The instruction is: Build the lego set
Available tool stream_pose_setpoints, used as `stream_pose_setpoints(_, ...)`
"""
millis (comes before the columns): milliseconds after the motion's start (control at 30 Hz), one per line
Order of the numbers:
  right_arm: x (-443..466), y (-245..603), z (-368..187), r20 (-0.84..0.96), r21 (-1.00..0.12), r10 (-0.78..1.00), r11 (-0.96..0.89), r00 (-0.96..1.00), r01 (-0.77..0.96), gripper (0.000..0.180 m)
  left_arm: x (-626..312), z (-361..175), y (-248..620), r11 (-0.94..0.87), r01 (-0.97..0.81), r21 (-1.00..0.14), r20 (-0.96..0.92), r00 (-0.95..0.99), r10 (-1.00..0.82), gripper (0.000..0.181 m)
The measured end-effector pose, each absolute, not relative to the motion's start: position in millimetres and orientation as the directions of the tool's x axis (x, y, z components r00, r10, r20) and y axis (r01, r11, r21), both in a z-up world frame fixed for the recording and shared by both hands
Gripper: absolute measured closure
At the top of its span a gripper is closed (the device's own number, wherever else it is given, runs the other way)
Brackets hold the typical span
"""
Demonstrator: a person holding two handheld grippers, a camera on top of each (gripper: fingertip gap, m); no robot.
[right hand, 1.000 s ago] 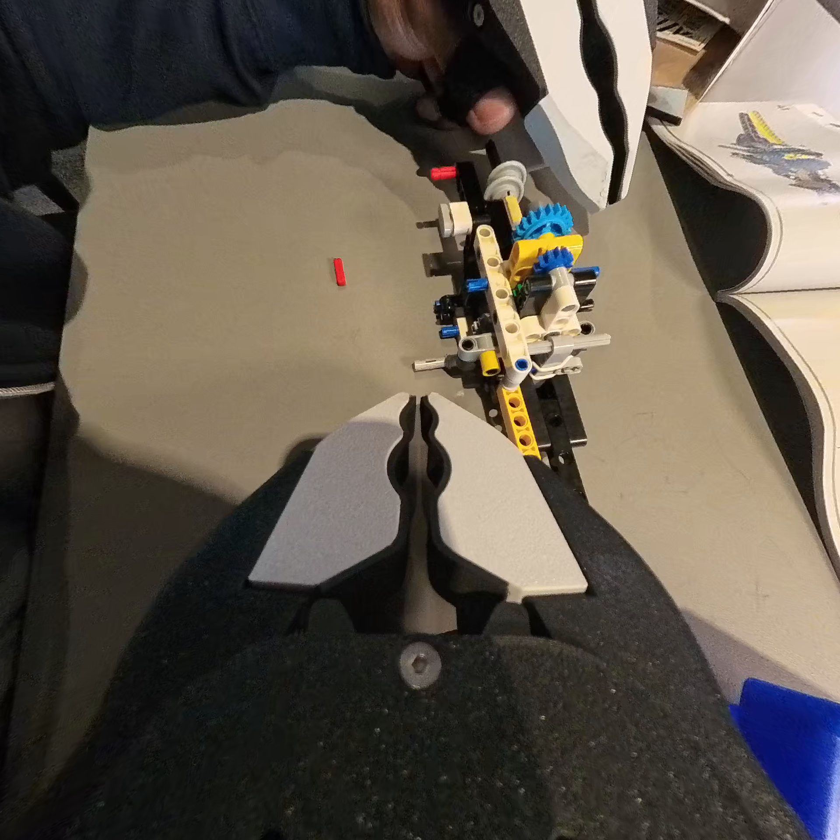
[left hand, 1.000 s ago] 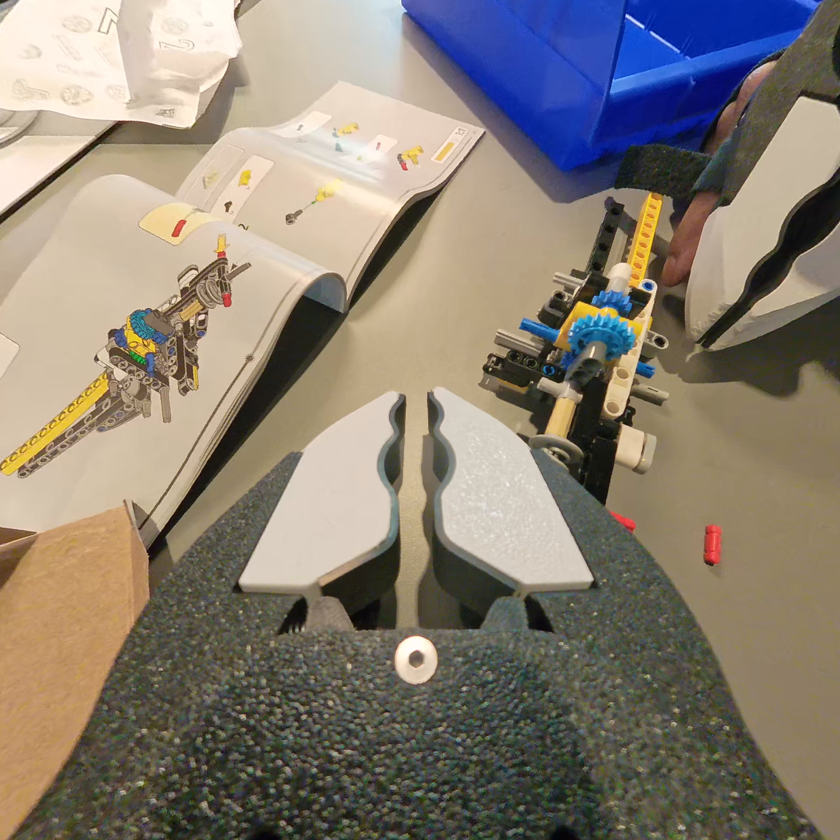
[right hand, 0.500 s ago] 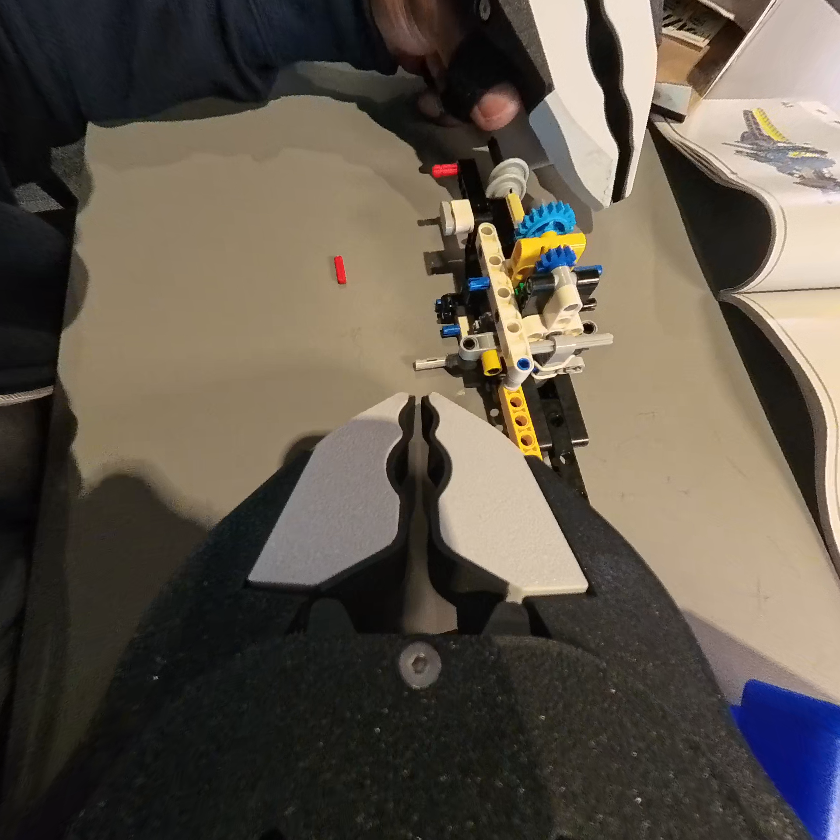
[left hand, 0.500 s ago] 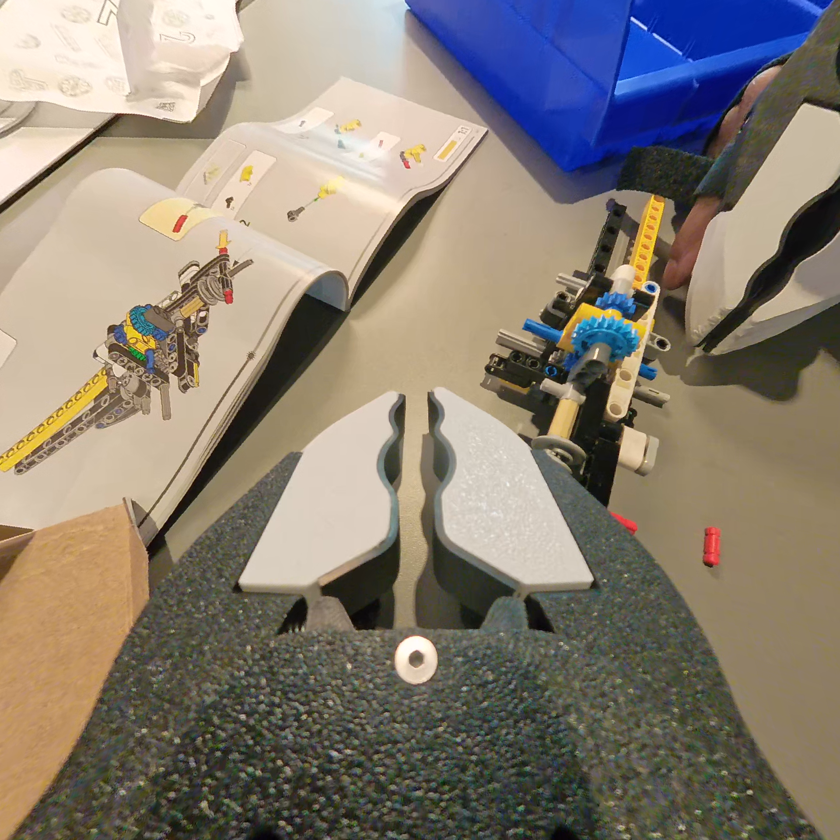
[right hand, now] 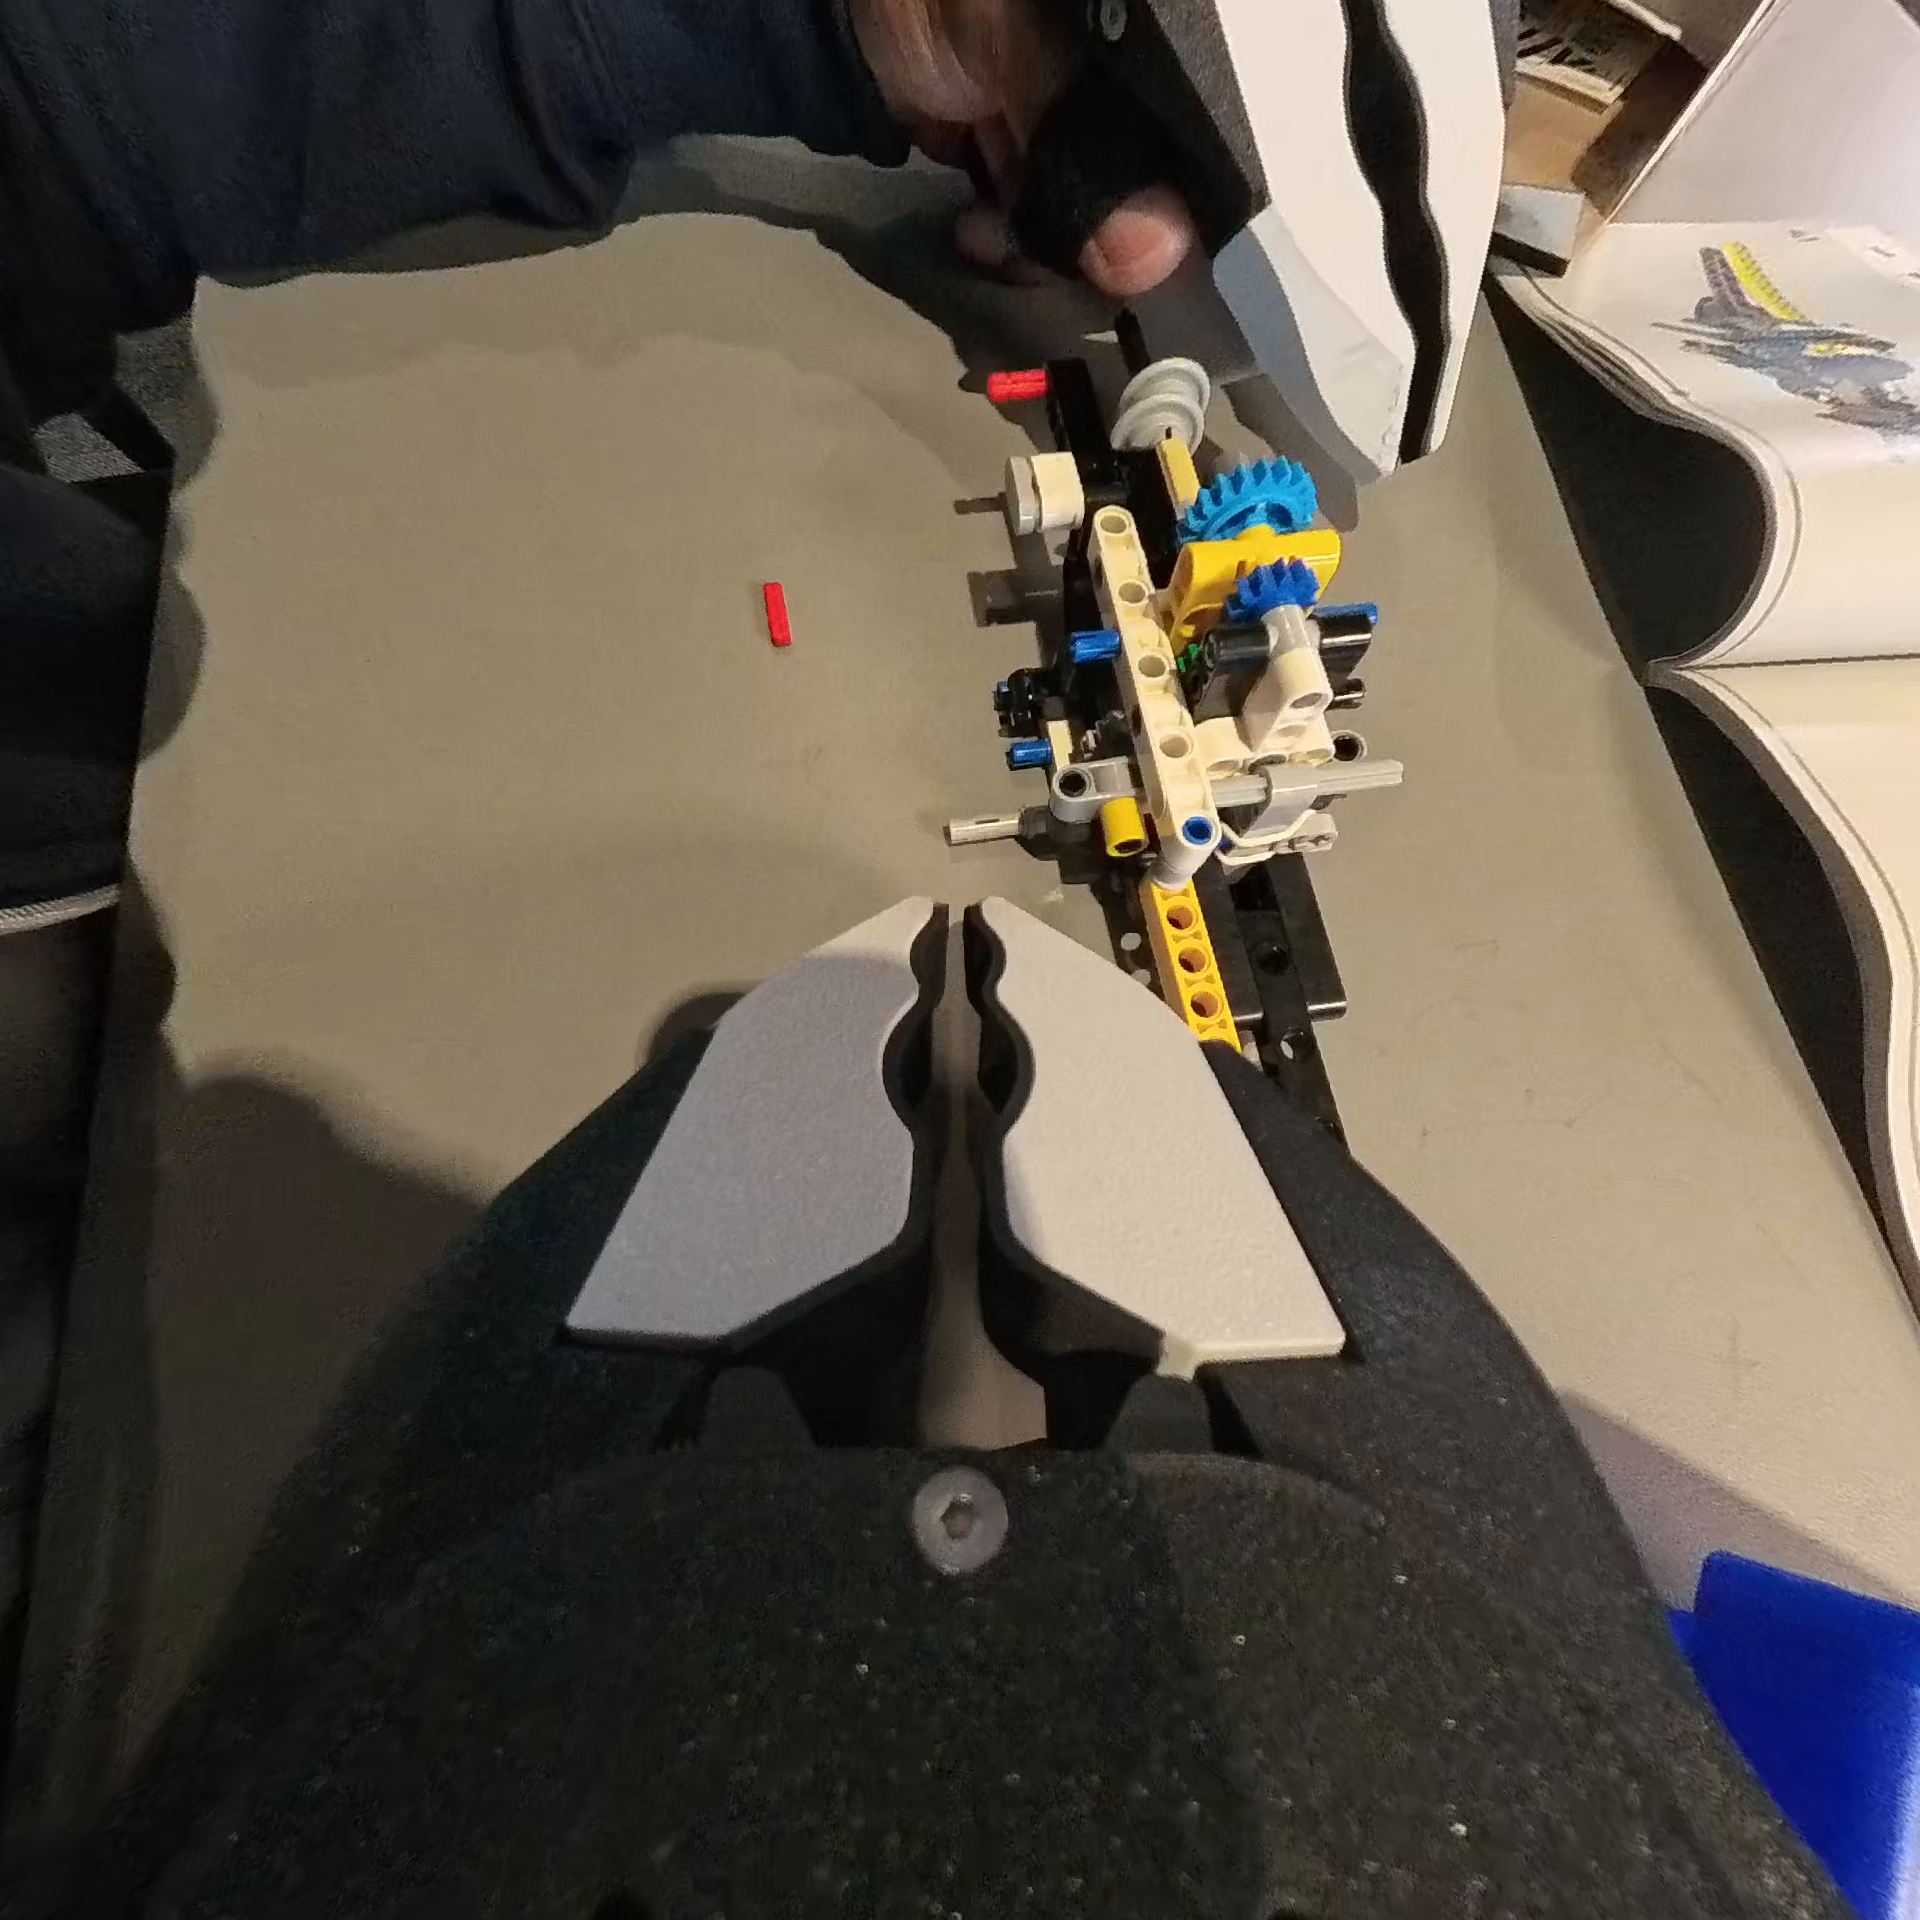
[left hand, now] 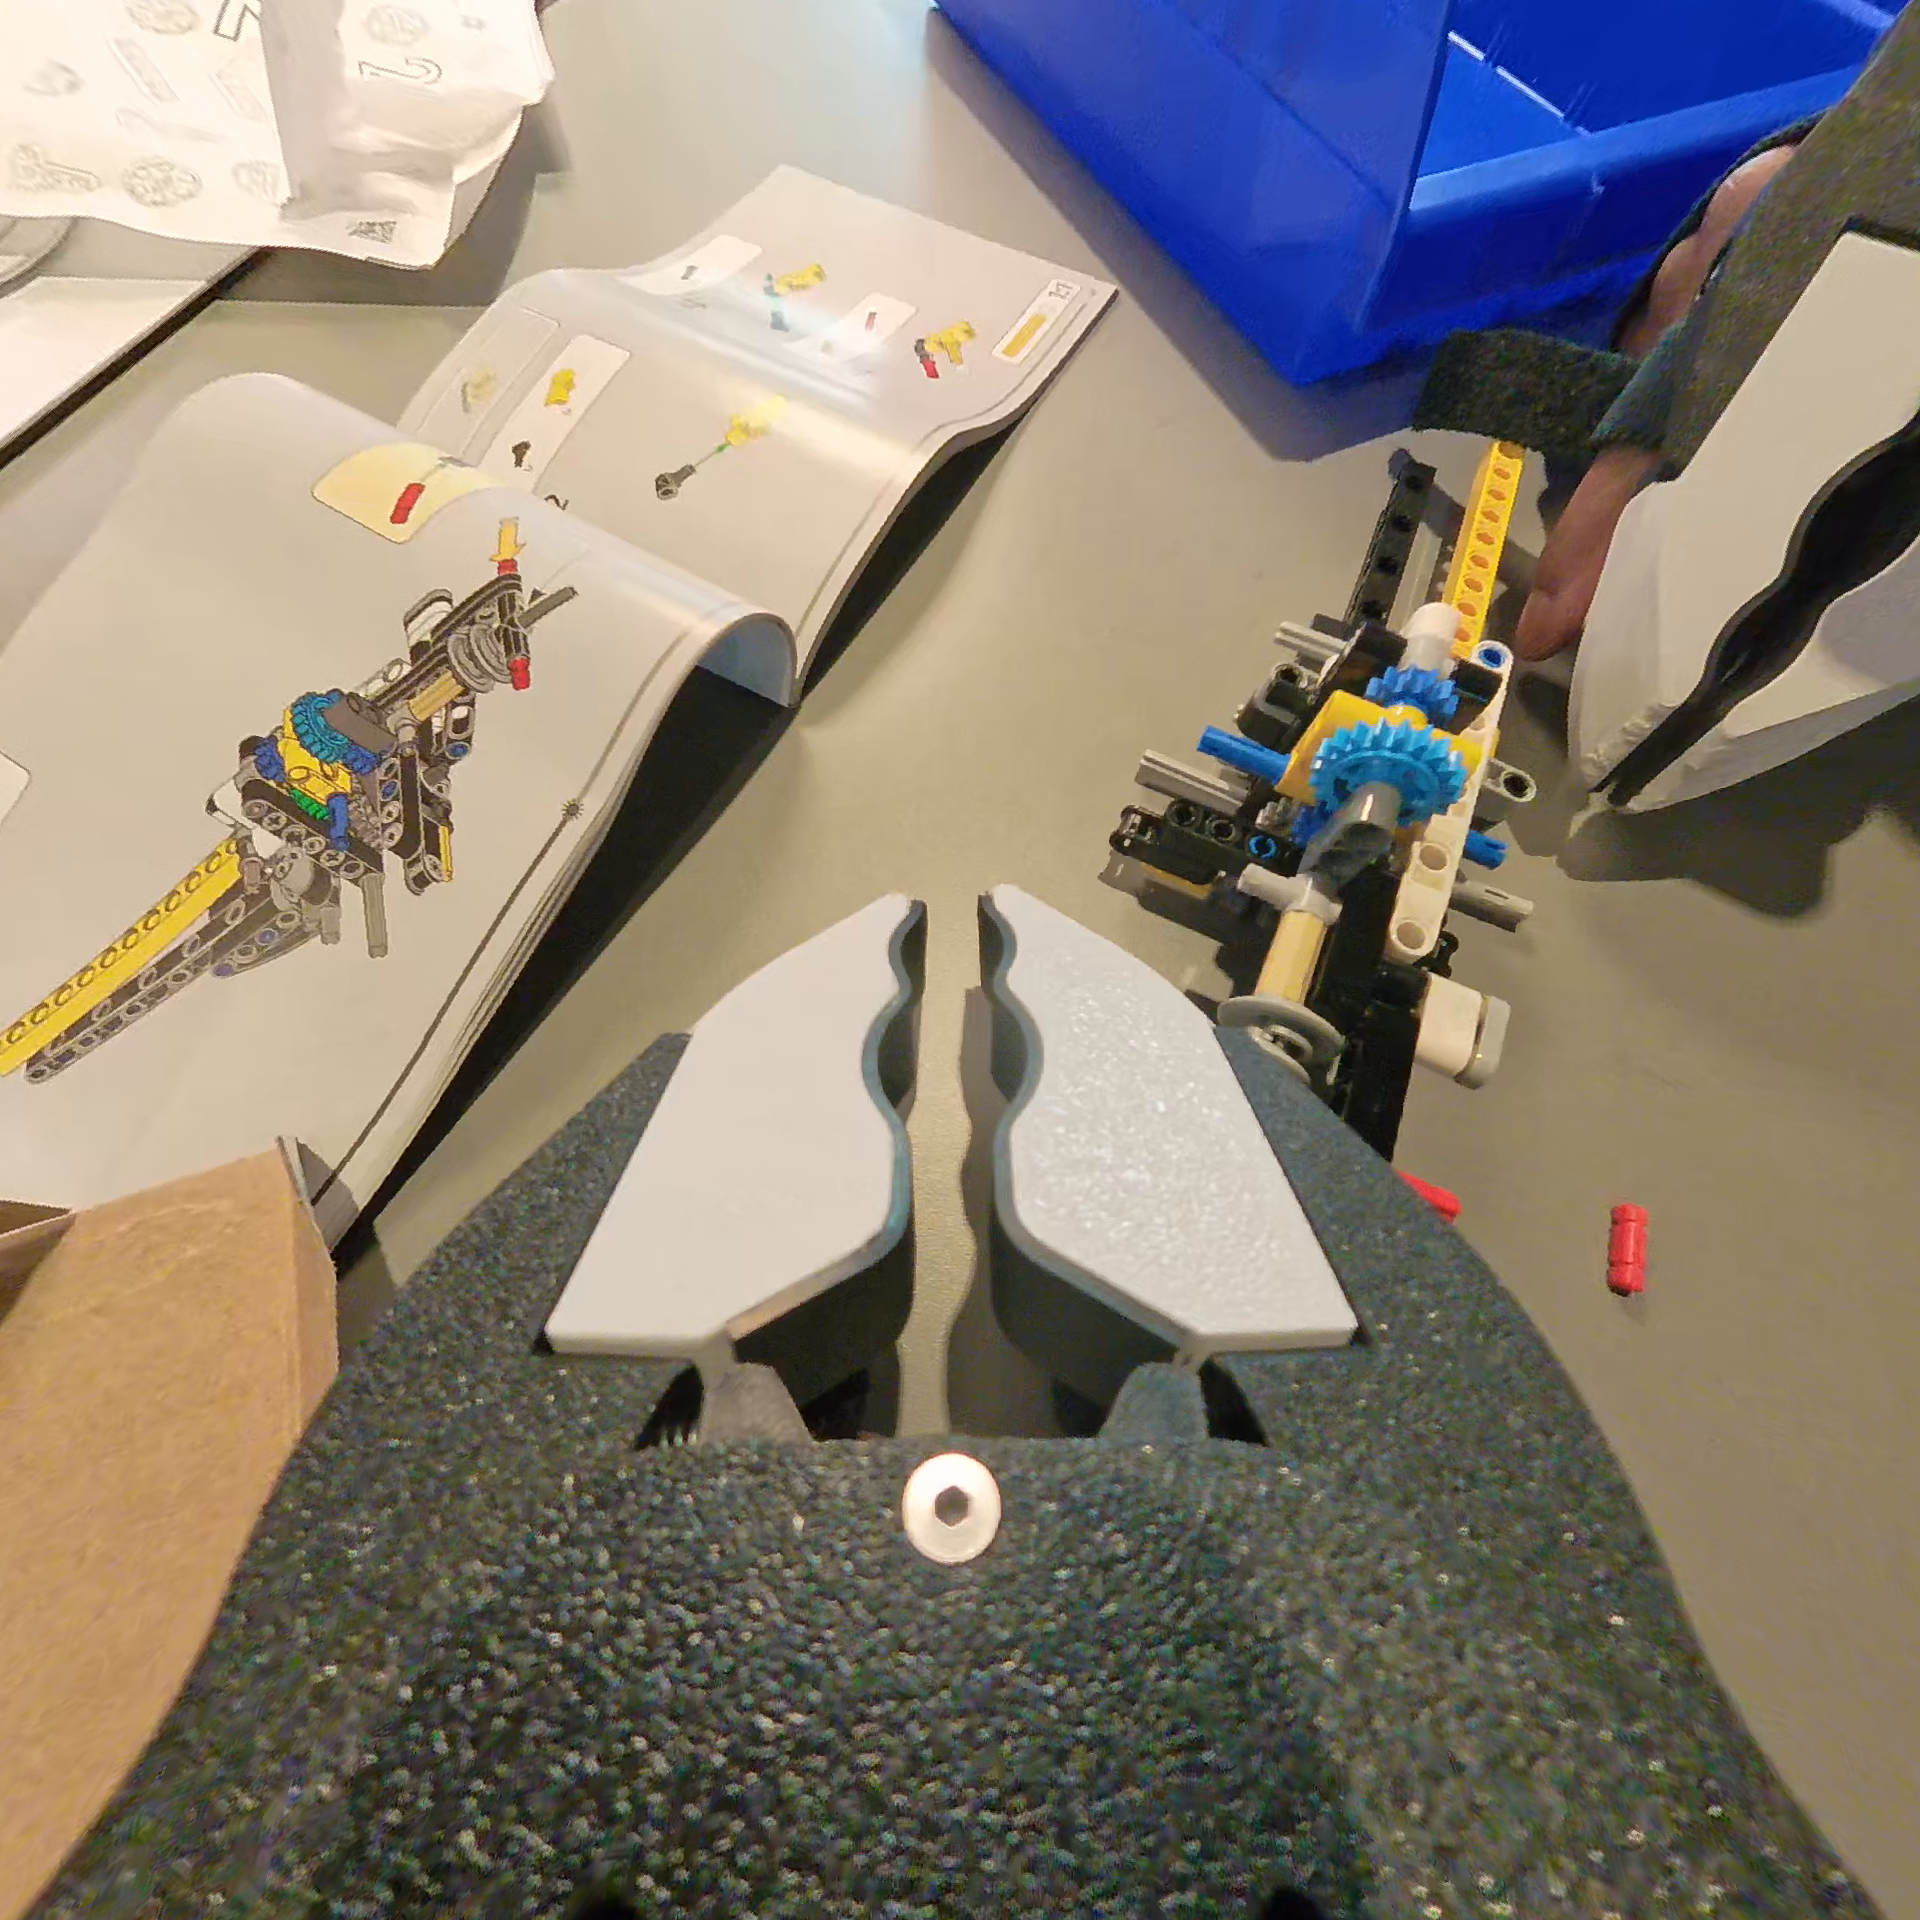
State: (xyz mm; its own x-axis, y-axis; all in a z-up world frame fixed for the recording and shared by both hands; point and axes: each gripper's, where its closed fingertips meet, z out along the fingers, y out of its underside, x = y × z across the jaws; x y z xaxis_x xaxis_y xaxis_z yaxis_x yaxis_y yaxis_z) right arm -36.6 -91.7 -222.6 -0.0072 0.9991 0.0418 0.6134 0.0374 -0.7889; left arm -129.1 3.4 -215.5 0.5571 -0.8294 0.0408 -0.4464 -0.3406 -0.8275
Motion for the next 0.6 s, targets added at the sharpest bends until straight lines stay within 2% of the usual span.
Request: stream_pose_setpoints(600,-36.8,-93.1,-224.9,0.068,-0.778,0.998,0.062,-0.015,0.625,0.177,-126.5,-219.7,0.1,-0.299,-0.503,-0.811,-0.025,0.541,-0.841,0.171)
